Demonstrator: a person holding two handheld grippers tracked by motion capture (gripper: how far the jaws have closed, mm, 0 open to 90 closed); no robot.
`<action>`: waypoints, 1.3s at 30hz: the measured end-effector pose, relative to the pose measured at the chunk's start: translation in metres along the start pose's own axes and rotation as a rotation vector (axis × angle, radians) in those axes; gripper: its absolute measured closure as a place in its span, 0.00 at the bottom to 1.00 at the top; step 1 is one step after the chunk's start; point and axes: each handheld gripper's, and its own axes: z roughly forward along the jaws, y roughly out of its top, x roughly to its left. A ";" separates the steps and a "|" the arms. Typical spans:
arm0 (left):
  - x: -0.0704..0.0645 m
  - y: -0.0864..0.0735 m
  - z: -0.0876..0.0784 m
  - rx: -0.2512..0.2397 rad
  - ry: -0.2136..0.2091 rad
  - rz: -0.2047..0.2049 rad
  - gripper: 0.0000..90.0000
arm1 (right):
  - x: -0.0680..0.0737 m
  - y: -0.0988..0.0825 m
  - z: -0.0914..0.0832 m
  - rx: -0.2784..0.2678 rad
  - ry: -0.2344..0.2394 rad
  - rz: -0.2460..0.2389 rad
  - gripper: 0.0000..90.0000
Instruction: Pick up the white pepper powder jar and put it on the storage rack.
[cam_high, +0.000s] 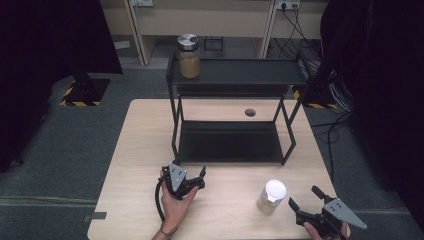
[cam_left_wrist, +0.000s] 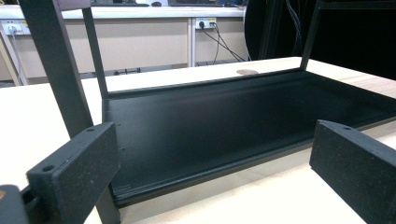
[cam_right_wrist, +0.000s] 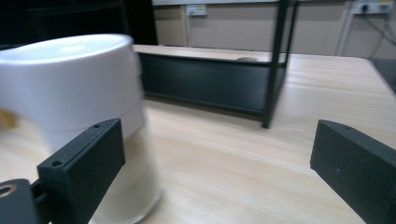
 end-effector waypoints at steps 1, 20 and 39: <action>0.000 0.000 0.000 0.000 0.000 0.001 0.01 | 0.001 0.000 0.000 0.005 0.010 -0.005 0.04; 0.001 0.000 0.000 0.001 -0.006 0.002 0.01 | 0.012 0.006 0.024 0.070 0.174 -0.073 0.04; 0.002 0.000 0.000 -0.002 -0.016 0.004 0.01 | 0.028 -0.002 0.049 0.041 0.158 -0.101 0.28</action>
